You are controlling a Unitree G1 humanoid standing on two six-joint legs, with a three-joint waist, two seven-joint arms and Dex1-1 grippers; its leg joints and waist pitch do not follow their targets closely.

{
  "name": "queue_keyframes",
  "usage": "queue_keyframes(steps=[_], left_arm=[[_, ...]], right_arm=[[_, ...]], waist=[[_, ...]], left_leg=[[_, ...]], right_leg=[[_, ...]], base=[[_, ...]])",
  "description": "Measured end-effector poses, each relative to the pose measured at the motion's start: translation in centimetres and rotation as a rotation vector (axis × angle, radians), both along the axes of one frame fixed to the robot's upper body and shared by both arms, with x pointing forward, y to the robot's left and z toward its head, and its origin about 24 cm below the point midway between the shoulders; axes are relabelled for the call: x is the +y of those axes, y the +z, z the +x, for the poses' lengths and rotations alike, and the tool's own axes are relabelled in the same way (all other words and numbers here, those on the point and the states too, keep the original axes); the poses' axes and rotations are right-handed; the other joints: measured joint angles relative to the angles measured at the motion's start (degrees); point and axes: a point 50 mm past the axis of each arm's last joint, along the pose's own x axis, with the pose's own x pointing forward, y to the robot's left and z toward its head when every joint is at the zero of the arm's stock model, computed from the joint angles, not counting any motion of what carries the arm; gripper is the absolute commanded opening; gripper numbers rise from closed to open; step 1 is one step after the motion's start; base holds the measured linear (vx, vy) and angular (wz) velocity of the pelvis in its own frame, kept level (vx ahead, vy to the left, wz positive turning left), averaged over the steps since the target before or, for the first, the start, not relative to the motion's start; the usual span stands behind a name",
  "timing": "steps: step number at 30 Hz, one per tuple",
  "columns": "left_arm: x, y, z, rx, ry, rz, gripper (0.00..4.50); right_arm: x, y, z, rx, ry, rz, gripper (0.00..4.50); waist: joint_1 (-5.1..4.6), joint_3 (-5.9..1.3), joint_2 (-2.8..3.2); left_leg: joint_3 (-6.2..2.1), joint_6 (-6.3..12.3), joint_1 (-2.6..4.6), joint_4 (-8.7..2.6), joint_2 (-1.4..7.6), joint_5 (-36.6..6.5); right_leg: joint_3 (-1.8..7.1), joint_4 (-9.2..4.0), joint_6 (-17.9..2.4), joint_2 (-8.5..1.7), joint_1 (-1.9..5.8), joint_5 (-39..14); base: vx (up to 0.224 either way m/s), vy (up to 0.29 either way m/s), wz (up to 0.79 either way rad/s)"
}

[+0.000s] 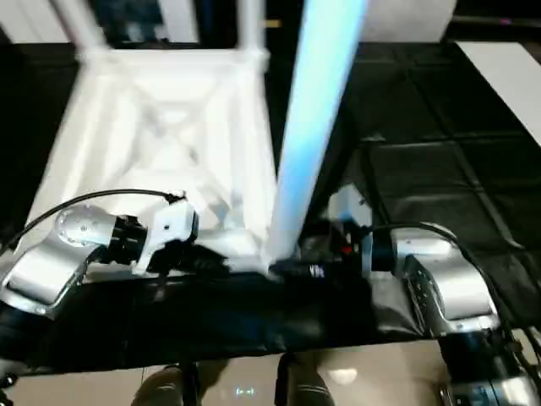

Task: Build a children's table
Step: Rotate leg to tighten

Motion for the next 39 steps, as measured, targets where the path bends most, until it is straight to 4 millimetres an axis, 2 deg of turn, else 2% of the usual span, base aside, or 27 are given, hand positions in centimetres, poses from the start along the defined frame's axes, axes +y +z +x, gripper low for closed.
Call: queue_keyframes(steps=[8,17,22,26,27,29,34,38,39], left_arm=[[-0.2,0.1,0.2,-0.016,-0.076,0.018,0.0],[0.1,0.1,0.5,-0.015,-0.055,0.016,0.0],[0.5,0.3,1.0,-0.023,0.088,-0.009,0.0],[-0.1,0.3,1.5,-0.041,0.222,-0.037,0.0],[-0.9,0.1,1.7,-0.044,0.308,-0.068,0.0],[-1.8,0.1,1.9,-0.048,0.386,-0.09,0.0],[-4.7,0.0,2.3,-0.06,0.562,-0.147,0.0],[-6.0,0.1,2.4,-0.063,0.609,-0.16,0.0],[-6.1,0.2,2.4,-0.063,0.609,-0.16,0.0]], right_arm=[[0.4,0.0,0.4,0.023,0.1,-0.003,2.36],[0.6,-0.1,0.6,0.011,0.072,0.018,2.18],[1.6,-0.5,0.9,-0.007,-0.125,0.088,2.17],[2.2,-0.6,1.7,-0.024,-0.348,0.123,2.13],[2.5,-0.5,2.1,-0.017,-0.494,0.148,2.12],[3.0,-0.4,2.6,-0.015,-0.641,0.164,2.12],[4.7,0.2,3.4,-0.022,-1.02,0.189,2.12],[5.1,0.5,3.7,-0.023,-1.147,0.196,2.12],[5.0,0.6,3.7,-0.026,-1.154,0.191,2.68]], waist=[[-0.14,0.01,-0.14],[-0.23,0.0,-0.15],[-0.67,0.0,-0.17],[-2.56,0.03,-0.23],[-3.27,0.03,-0.27],[-3.68,0.03,-0.27],[-3.67,0.03,-0.24],[-3.24,0.04,-0.18],[-3.21,0.04,-0.17]], left_leg=[[0.0,-0.24,0.03,0.31,0.12,-0.1],[0.01,-0.27,0.02,0.45,0.16,-0.12],[0.01,-0.39,0.08,0.47,0.18,-0.09],[0.0,-0.42,0.07,0.63,0.19,-0.07],[0.0,-0.42,0.07,0.65,0.2,-0.07],[0.0,-0.43,0.09,0.59,0.2,-0.07],[-0.02,-0.47,0.14,0.26,0.26,-0.09],[-0.01,-0.48,0.12,0.06,0.19,-0.1],[-0.01,-0.48,0.11,0.02,0.17,-0.11]], right_leg=[[-0.02,0.53,0.01,0.01,-0.08,-0.01],[-0.01,0.62,-0.02,0.03,-0.08,0.02],[-0.02,0.6,0.1,0.06,-0.09,-0.04],[0.0,0.51,0.12,0.08,-0.12,-0.04],[0.0,0.52,0.13,0.08,-0.14,-0.03],[-0.01,0.51,0.13,0.1,-0.2,-0.02],[-0.07,0.44,0.19,0.23,-0.25,-0.05],[-0.03,0.32,0.17,0.2,-0.25,-0.04],[-0.03,0.29,0.13,0.19,-0.25,-0.01]], base=[[0.0,0.0,0.0],[0.0,0.0,0.0],[0.0,0.0,0.0],[0.0,0.0,0.0],[0.0,0.0,0.0],[0.0,0.0,0.0],[0.0,0.0,0.0],[0.0,0.0,0.0],[0.0,0.0,0.0]])
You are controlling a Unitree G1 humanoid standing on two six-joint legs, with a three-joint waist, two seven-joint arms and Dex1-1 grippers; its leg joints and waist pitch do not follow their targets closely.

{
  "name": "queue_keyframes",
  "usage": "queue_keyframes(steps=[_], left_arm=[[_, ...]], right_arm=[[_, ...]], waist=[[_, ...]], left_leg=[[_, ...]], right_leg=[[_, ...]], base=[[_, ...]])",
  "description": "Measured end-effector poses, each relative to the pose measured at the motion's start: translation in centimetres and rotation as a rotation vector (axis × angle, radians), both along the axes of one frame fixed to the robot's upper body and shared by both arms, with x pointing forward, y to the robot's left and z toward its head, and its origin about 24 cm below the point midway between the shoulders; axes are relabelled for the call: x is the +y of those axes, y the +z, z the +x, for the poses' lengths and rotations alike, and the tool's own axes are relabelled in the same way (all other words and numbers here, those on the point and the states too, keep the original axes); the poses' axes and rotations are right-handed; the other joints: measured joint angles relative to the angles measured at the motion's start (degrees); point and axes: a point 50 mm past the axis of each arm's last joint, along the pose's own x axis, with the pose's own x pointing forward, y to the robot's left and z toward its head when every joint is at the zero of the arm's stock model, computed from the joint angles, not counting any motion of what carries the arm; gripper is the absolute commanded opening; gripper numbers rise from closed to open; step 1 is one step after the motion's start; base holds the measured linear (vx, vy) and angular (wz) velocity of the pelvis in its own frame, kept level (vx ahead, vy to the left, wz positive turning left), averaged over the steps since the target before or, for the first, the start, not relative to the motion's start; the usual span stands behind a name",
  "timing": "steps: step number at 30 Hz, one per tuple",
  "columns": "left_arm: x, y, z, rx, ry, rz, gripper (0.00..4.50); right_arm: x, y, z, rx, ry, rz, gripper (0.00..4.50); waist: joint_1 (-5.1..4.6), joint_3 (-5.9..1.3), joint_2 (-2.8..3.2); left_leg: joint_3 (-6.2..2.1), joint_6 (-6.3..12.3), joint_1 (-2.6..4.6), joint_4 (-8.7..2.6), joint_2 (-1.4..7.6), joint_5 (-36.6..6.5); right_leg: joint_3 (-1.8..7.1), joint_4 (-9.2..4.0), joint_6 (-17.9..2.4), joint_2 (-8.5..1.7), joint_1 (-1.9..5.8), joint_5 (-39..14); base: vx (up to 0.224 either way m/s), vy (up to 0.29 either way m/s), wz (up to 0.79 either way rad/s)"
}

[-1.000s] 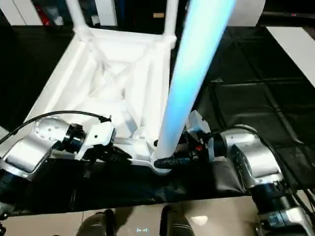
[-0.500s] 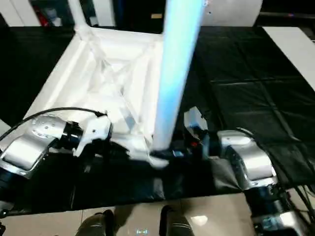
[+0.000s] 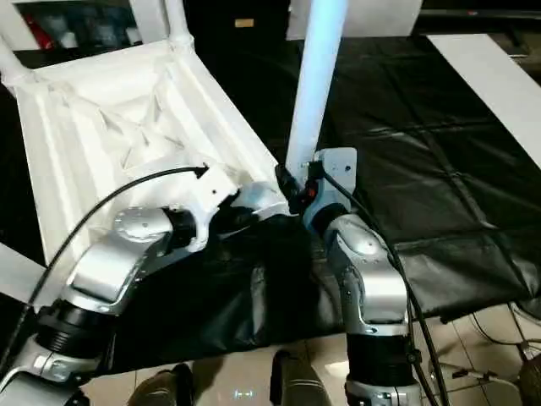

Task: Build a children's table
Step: Rotate leg to tighten

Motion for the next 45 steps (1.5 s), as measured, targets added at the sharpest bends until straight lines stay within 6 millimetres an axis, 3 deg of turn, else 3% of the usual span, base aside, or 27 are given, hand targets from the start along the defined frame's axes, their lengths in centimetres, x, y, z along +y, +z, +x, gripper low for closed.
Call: queue_keyframes(steps=[7,13,18,27,32,34,45], left_arm=[[0.2,0.2,0.0,-0.02,-0.02,0.021,0.0],[1.9,0.3,-0.3,-0.039,-0.134,0.077,0.0],[3.8,0.4,-0.7,-0.043,-0.245,0.129,0.0],[6.4,0.6,-0.9,-0.014,-0.475,0.196,0.0],[6.3,0.5,-1.2,0.006,-0.567,0.209,0.0],[6.2,0.6,-1.0,0.004,-0.593,0.219,0.0],[6.2,0.6,-0.6,0.006,-0.653,0.227,0.0]], right_arm=[[-0.6,0.0,-0.2,-0.015,0.084,-0.059,3.18],[-2.7,-0.3,-1.1,-0.069,0.346,-0.161,3.72],[-4.7,-0.4,-1.8,-0.077,0.6,-0.244,3.72],[-5.6,-0.6,-2.3,-0.045,0.943,-0.213,3.72],[-5.2,-0.7,-2.5,-0.032,1.058,-0.189,3.35],[-5.4,-0.5,-2.5,-0.016,1.101,-0.196,2.98],[-5.8,-0.6,-2.2,0.01,1.158,-0.195,2.11]], waist=[[0.01,0.04,0.06],[-0.02,0.07,0.11],[0.4,0.08,0.1],[1.42,0.11,-0.03],[2.4,0.11,-0.02],[2.94,0.11,-0.03],[3.16,0.1,-0.03]], left_leg=[[-0.01,0.0,-0.03,-0.05,-0.03,0.0],[-0.02,0.02,-0.02,-0.23,0.02,0.0],[-0.02,0.02,-0.04,-0.16,0.04,0.0],[0.0,0.03,-0.04,0.0,0.03,0.01],[0.03,0.22,-0.08,0.03,0.0,0.09],[0.04,0.22,-0.08,0.06,-0.01,0.09],[0.04,0.09,-0.04,0.12,0.0,0.02]], right_leg=[[-0.01,-0.07,0.01,-0.02,0.0,-0.01],[-0.08,-0.12,0.01,0.02,-0.02,-0.01],[-0.11,-0.1,-0.03,0.01,-0.01,0.0],[-0.11,0.02,-0.1,-0.05,0.02,0.05],[-0.08,0.03,-0.13,-0.13,0.02,0.02],[-0.07,0.05,-0.13,-0.14,0.03,0.03],[-0.08,0.17,-0.14,-0.15,0.04,0.03]], base=[[0.0,0.0,0.0],[0.0,0.0,0.0],[0.0,0.0,0.0],[0.0,0.0,0.0],[0.0,0.0,0.0],[0.0,0.0,0.0],[0.0,0.0,0.0]])
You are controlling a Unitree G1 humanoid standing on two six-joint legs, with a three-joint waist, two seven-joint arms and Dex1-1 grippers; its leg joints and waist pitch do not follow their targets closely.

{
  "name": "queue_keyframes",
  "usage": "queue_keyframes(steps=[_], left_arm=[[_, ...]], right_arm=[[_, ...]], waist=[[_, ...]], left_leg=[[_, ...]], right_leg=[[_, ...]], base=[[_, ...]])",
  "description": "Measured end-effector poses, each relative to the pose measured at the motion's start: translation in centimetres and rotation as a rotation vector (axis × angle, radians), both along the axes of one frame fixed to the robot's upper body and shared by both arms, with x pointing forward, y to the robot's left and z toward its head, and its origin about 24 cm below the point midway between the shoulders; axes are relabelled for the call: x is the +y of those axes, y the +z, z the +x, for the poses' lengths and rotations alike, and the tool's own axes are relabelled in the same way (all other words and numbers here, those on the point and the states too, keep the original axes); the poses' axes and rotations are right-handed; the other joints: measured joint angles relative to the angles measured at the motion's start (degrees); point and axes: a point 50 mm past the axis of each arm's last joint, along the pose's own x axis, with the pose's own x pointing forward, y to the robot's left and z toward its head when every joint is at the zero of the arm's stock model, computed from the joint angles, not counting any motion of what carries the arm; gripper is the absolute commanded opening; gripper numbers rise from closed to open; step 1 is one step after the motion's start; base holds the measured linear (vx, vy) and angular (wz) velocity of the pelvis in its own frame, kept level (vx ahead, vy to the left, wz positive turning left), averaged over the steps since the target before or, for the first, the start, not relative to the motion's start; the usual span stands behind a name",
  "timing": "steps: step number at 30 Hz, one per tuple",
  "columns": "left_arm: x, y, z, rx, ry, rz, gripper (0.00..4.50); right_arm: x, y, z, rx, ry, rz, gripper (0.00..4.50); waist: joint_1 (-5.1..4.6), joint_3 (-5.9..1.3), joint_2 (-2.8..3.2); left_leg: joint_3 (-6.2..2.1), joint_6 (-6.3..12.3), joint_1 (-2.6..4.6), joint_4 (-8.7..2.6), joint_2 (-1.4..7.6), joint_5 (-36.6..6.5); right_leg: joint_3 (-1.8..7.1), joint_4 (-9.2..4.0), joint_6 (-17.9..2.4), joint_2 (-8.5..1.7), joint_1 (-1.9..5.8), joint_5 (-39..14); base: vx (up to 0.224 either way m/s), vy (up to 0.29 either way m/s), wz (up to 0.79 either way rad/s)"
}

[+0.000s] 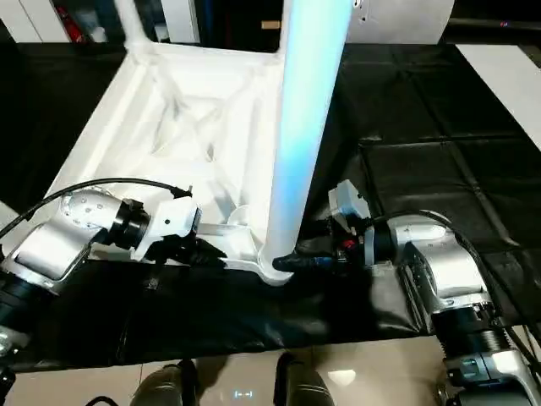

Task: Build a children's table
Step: Rotate leg to tighten

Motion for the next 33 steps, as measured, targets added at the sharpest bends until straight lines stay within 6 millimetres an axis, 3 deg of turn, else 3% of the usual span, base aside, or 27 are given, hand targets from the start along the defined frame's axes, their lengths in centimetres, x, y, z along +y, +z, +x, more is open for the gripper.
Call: queue_keyframes(steps=[11,14,18,21,27,28,30,33], left_arm=[[-0.2,-0.2,-0.2,0.031,0.071,-0.023,0.0],[-0.3,-0.2,-0.1,0.03,0.207,-0.054,0.0],[-1.8,-0.5,0.2,0.02,0.375,-0.095,0.0],[-2.8,-0.7,0.3,0.023,0.455,-0.129,0.0],[-6.3,-1.0,1.3,0.001,0.625,-0.208,0.0],[-6.5,-1.0,1.3,-0.001,0.631,-0.209,0.0],[-6.7,-1.0,1.3,-0.006,0.631,-0.207,0.0],[-6.7,-0.9,1.3,-0.02,0.609,-0.2,0.0]], right_arm=[[0.6,-0.6,-0.5,0.025,-0.074,0.047,2.0],[1.1,-0.9,-0.6,0.005,-0.241,0.077,1.99],[2.2,-1.1,0.0,-0.003,-0.557,0.119,1.97],[3.0,-1.1,0.1,-0.022,-0.722,0.138,1.97],[5.6,-1.0,1.4,0.004,-1.195,0.223,1.96],[5.7,-1.0,1.5,0.007,-1.218,0.226,1.96],[5.8,-0.9,1.5,0.013,-1.248,0.235,2.65],[5.9,-0.8,1.4,0.023,-1.253,0.254,2.79]], waist=[[-0.06,-0.01,0.0],[-0.38,-0.02,-0.01],[-2.41,-0.06,-0.08],[-3.13,-0.06,-0.07],[-3.41,-0.13,0.06],[-3.35,-0.13,0.06],[-3.31,-0.14,0.05],[-3.28,-0.12,0.12]], left_leg=[[0.01,-0.02,0.07,0.02,0.02,0.0],[0.0,-0.06,0.18,0.15,0.04,0.01],[-0.01,-0.16,0.18,0.26,0.02,0.08],[-0.09,-0.16,0.24,0.23,-0.01,0.08],[-0.25,-0.15,0.09,0.0,-0.18,0.07],[-0.25,-0.14,0.08,-0.01,-0.24,0.07],[-0.25,-0.12,0.06,-0.02,-0.37,0.06],[-0.27,-0.11,0.05,-0.06,-0.47,0.05]], right_leg=[[0.0,0.04,-0.06,0.0,0.03,0.04],[0.0,0.08,-0.19,0.02,0.13,0.13],[0.04,-0.14,0.1,0.03,0.12,-0.03],[-0.03,-0.32,0.13,0.04,0.07,-0.05],[-0.12,-1.32,0.14,0.05,0.08,-0.06],[-0.06,-1.38,0.14,0.03,0.09,-0.05],[0.09,-1.41,0.15,0.0,0.11,-0.05],[0.16,-1.41,0.18,-0.04,0.09,-0.03]], base=[[0.0,0.0,0.0],[0.0,0.0,0.0],[0.0,0.0,0.0],[0.0,0.0,0.0],[0.0,0.0,0.0],[0.0,0.0,0.0],[0.0,0.0,0.0],[0.0,0.0,0.0]])
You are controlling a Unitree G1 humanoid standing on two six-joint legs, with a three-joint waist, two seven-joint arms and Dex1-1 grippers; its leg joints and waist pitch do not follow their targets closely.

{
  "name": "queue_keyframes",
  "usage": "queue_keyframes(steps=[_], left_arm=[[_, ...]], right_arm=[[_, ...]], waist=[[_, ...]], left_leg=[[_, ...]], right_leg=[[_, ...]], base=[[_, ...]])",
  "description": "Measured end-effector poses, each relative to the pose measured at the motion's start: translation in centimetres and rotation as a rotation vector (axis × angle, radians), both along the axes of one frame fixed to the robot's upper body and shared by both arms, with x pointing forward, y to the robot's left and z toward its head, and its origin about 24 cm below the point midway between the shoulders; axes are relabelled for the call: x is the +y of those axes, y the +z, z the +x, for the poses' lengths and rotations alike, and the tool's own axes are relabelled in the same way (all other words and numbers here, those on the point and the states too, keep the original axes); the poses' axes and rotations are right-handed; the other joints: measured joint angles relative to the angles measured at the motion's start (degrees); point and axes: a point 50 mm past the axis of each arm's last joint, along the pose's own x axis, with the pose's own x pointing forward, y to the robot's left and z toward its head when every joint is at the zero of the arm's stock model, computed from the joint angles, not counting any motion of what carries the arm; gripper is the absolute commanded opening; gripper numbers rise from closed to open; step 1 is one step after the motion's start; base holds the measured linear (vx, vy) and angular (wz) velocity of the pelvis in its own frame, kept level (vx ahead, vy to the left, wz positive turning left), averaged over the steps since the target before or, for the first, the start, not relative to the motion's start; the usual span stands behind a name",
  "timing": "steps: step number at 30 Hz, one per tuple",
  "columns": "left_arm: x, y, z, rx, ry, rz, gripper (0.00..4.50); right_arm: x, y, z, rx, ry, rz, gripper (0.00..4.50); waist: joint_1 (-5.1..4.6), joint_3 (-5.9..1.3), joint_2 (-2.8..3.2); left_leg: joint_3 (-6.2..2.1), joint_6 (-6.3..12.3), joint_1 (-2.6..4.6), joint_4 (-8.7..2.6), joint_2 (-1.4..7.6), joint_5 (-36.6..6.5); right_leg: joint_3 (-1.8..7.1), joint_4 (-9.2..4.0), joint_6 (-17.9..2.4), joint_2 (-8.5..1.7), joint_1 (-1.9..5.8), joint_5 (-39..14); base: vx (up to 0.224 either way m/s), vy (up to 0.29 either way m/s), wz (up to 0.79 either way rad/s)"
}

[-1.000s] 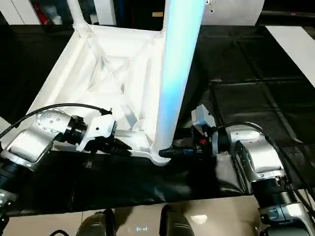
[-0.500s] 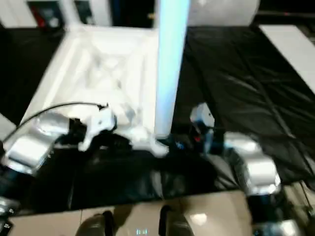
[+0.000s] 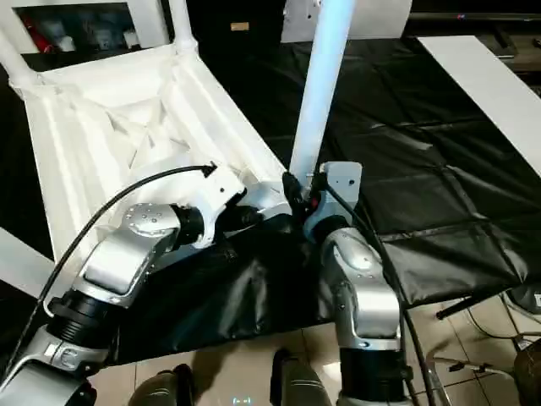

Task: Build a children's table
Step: Rotate leg to tighten

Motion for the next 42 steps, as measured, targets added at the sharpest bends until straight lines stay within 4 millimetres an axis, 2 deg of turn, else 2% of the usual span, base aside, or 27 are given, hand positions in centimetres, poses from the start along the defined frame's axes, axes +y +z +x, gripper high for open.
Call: queue_keyframes(steps=[1,3,6,7,10,12,15,17,20,24,26,27,30,32,33,36,38,40,42], left_arm=[[0.2,0.0,0.0,-0.008,-0.016,0.011,0.0],[0.5,0.1,-0.1,-0.019,-0.047,0.021,0.0],[1.2,0.2,-0.3,-0.037,-0.109,0.028,0.0],[1.6,0.2,-0.3,-0.044,-0.131,0.031,0.0],[2.7,0.3,-0.3,-0.058,-0.197,0.054,0.0],[3.6,0.3,-0.5,-0.059,-0.263,0.062,0.0],[4.8,0.3,-0.8,-0.045,-0.344,0.07,0.0],[5.2,0.2,-1.0,-0.04,-0.38,0.078,0.0],[5.6,0.1,-1.1,-0.042,-0.407,0.085,0.0],[5.5,-0.2,-1.1,-0.042,-0.362,0.053,0.0],[5.8,-0.3,-1.2,-0.023,-0.325,0.013,0.44],[5.8,-0.2,-1.3,-0.026,-0.272,-0.089,0.55],[5.6,1.1,-2.1,-0.092,-0.21,-0.256,0.67],[6.2,1.4,-2.6,-0.117,-0.139,-0.299,0.76],[6.5,1.4,-3.1,-0.125,-0.08,-0.324,1.0],[6.4,1.1,-4.3,-0.131,0.027,-0.385,1.11],[6.3,0.9,-4.8,-0.133,0.076,-0.404,1.22],[6.5,0.5,-5.6,-0.152,0.196,-0.423,1.46],[6.4,-0.1,-6.2,-0.154,0.315,-0.443,1.69]], right_arm=[[-0.1,-0.1,-0.2,-0.006,0.016,-0.009,2.79],[-0.4,-0.2,-0.5,-0.022,0.058,-0.048,3.08],[-1.4,-0.4,-1.1,-0.067,0.179,-0.167,3.27],[-1.8,-0.4,-1.4,-0.078,0.22,-0.205,3.49],[-2.7,-1.1,-2.2,-0.069,0.312,-0.253,3.6],[-3.8,-1.3,-2.9,-0.057,0.395,-0.281,3.92],[-4.6,-1.5,-3.9,-0.045,0.473,-0.259,4.03],[-4.9,-1.5,-4.5,-0.048,0.516,-0.252,4.36],[-5.2,-1.2,-5.6,-0.069,0.547,-0.236,4.47],[-5.3,-0.6,-6.3,-0.075,0.495,-0.231,4.47],[-5.2,-0.7,-6.5,-0.039,0.469,-0.222,4.5],[-5.2,-1.0,-6.8,-0.018,0.453,-0.218,4.5],[-5.0,-1.4,-7.4,-0.005,0.431,-0.204,4.5],[-4.9,-1.2,-7.8,-0.014,0.421,-0.196,4.5],[-4.8,-1.2,-7.9,-0.017,0.415,-0.187,4.5],[-4.7,-1.3,-7.9,0.003,0.383,-0.171,4.5],[-4.5,-1.5,-7.9,0.019,0.375,-0.167,4.5],[-3.9,-1.6,-7.7,0.045,0.369,-0.188,4.5],[-3.5,-1.9,-7.6,0.079,0.355,-0.204,4.5]], waist=[[0.03,-0.01,0.02],[0.01,-0.01,0.02],[0.12,-0.02,0.03],[0.2,-0.03,0.01],[0.6,-0.07,0.11],[1.33,-0.14,0.22],[2.1,-0.14,0.24],[2.39,-0.15,0.23],[2.86,-0.17,0.25],[2.81,-0.4,0.58],[2.23,-0.59,0.81],[2.06,-0.69,0.8],[2.28,-1.3,0.21],[2.29,-1.89,0.52],[2.28,-2.3,0.79],[2.55,-2.72,1.18],[2.85,-2.76,1.16],[2.78,-2.96,1.04],[2.53,-3.16,0.63]], left_leg=[[-0.01,0.0,0.01,-0.07,0.0,0.0],[-0.04,-0.01,0.03,-0.17,0.0,0.01],[-0.07,-0.02,0.03,-0.16,0.01,0.01],[-0.08,-0.02,0.04,-0.18,0.04,0.01],[-0.07,-0.04,0.01,-0.33,0.29,0.01],[-0.03,-0.04,0.01,-0.34,0.4,0.01],[0.08,0.11,-0.03,-0.23,0.43,0.06],[0.08,0.19,-0.03,-0.11,0.41,0.01],[0.13,0.15,0.0,0.07,0.41,-0.07],[0.19,0.09,0.04,0.29,0.42,-0.08],[0.22,0.1,0.03,0.38,0.41,-0.09],[0.22,0.1,0.01,0.44,0.42,-0.08],[0.12,0.07,-0.02,0.59,0.68,-0.08],[0.11,0.07,0.02,0.64,0.68,-0.09],[0.11,0.07,0.02,0.7,0.67,-0.09],[0.06,0.09,0.05,0.93,0.67,-0.09],[0.0,0.08,0.04,1.03,0.69,-0.09],[-0.07,0.09,0.09,1.08,0.69,-0.09],[-0.18,0.09,0.17,1.26,0.69,-0.09]], right_leg=[[-0.01,0.0,0.02,0.0,0.0,0.01],[-0.03,0.05,0.07,0.01,-0.03,0.08],[-0.04,0.16,0.25,0.01,-0.03,0.87],[-0.06,0.28,0.33,0.02,-0.05,0.91],[-0.22,0.44,0.17,0.22,-0.16,0.88],[-0.28,0.49,0.03,0.3,-0.15,0.78],[-0.26,0.5,-0.02,0.28,-0.15,0.76],[-0.21,0.51,-0.06,0.22,-0.13,0.79],[-0.17,0.54,-0.15,0.17,-0.08,0.86],[-0.11,0.6,-0.31,0.16,-0.06,1.06],[-0.08,0.6,-0.27,0.15,-0.06,1.13],[-0.09,0.62,-0.25,0.15,-0.07,1.14],[-0.3,0.72,0.05,0.32,-0.05,0.96],[-0.28,0.72,0.06,0.33,0.02,0.95],[-0.26,0.71,0.07,0.33,0.05,0.95],[-0.28,0.7,0.11,0.31,0.18,0.92],[-0.32,0.67,0.14,0.33,0.24,0.91],[-0.35,0.46,0.19,0.35,0.39,0.88],[-0.44,0.37,0.32,0.35,0.56,0.8]], base=[[0.0,0.0,0.0],[0.0,0.0,0.0],[0.0,0.0,0.0],[0.0,0.0,0.0],[0.0,0.0,0.0],[0.0,0.0,0.0],[0.0,0.0,0.0],[0.0,0.0,0.0],[0.0,0.0,0.0],[0.0,0.0,0.0],[0.0,0.0,0.0],[0.0,0.0,0.0],[0.0,0.0,0.0],[0.0,0.0,0.0],[0.0,0.0,0.0],[0.0,0.0,0.0],[0.0,0.0,0.0],[0.0,0.0,0.0],[0.0,0.0,0.0]])
